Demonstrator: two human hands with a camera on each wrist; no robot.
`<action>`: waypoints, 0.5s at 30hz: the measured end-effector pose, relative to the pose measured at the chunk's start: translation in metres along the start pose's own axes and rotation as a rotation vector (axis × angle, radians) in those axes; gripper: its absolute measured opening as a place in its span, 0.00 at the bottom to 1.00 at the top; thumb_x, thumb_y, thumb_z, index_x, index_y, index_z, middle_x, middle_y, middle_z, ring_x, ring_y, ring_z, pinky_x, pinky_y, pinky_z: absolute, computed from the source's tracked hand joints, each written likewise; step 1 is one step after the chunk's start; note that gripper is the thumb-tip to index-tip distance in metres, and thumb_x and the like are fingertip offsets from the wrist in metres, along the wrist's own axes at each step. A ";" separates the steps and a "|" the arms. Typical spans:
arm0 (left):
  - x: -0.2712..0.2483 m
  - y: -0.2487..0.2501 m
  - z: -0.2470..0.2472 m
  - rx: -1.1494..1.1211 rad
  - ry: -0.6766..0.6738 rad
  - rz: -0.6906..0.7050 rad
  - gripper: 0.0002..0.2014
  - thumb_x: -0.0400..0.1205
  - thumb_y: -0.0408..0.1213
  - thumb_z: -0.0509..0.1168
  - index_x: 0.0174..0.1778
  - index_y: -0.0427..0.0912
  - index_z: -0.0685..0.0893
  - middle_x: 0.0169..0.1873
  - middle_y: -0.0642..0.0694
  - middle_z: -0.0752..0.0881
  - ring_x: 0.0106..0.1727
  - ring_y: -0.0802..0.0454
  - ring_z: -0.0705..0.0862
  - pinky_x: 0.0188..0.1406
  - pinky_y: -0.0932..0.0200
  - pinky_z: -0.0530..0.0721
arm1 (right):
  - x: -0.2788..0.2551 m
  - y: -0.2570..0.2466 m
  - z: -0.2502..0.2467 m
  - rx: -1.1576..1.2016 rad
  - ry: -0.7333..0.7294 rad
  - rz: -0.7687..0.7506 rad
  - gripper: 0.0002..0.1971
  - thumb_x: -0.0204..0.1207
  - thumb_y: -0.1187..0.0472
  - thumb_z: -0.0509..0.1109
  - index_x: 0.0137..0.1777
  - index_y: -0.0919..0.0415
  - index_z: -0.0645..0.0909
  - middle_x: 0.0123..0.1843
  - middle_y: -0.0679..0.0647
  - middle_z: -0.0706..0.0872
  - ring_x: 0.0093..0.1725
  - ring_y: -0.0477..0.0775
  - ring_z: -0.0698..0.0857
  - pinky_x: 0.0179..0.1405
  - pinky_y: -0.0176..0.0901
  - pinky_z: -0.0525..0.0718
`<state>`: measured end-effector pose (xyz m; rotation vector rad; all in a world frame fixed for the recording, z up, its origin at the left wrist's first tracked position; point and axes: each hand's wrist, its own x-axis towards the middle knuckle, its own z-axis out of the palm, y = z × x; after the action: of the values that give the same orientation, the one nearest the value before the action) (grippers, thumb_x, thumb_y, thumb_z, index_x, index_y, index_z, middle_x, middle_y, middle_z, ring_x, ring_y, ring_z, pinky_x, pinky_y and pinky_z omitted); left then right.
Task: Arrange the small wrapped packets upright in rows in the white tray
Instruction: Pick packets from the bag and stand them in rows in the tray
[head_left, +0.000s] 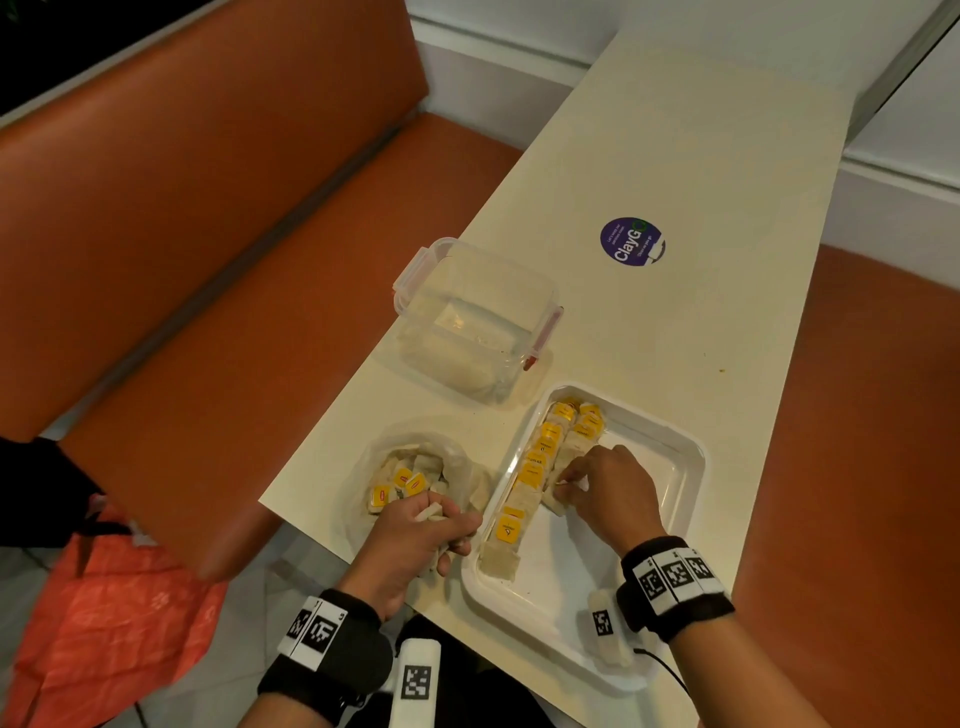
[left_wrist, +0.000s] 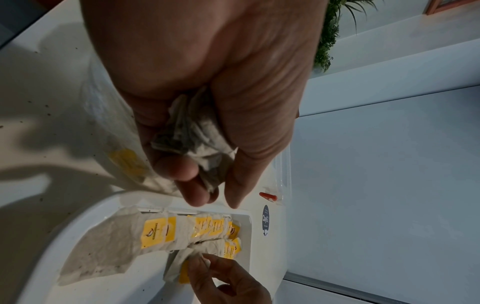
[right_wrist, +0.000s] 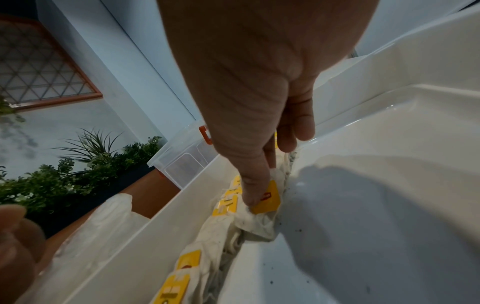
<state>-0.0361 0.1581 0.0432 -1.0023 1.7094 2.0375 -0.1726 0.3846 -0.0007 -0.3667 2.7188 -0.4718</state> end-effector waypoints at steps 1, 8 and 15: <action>0.000 -0.001 0.000 -0.001 -0.001 0.001 0.11 0.77 0.34 0.82 0.41 0.38 0.84 0.39 0.32 0.91 0.37 0.46 0.86 0.25 0.58 0.78 | 0.001 0.000 0.000 -0.016 0.008 -0.006 0.04 0.78 0.51 0.76 0.48 0.44 0.93 0.46 0.43 0.88 0.50 0.49 0.77 0.42 0.45 0.79; -0.001 -0.005 -0.003 -0.008 -0.011 -0.008 0.12 0.76 0.37 0.83 0.38 0.40 0.85 0.38 0.33 0.91 0.38 0.45 0.86 0.27 0.54 0.77 | 0.001 -0.002 0.000 -0.103 0.103 -0.072 0.07 0.81 0.51 0.72 0.48 0.46 0.92 0.42 0.43 0.88 0.48 0.51 0.77 0.38 0.44 0.73; -0.001 -0.006 -0.001 -0.006 -0.010 0.001 0.11 0.77 0.37 0.82 0.38 0.40 0.85 0.36 0.34 0.89 0.38 0.45 0.86 0.27 0.55 0.78 | -0.008 0.002 0.010 0.006 0.023 -0.071 0.07 0.84 0.50 0.69 0.56 0.47 0.87 0.45 0.46 0.87 0.50 0.49 0.78 0.39 0.42 0.72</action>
<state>-0.0309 0.1585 0.0397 -0.9918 1.7001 2.0458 -0.1622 0.3859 -0.0076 -0.4602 2.7336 -0.5066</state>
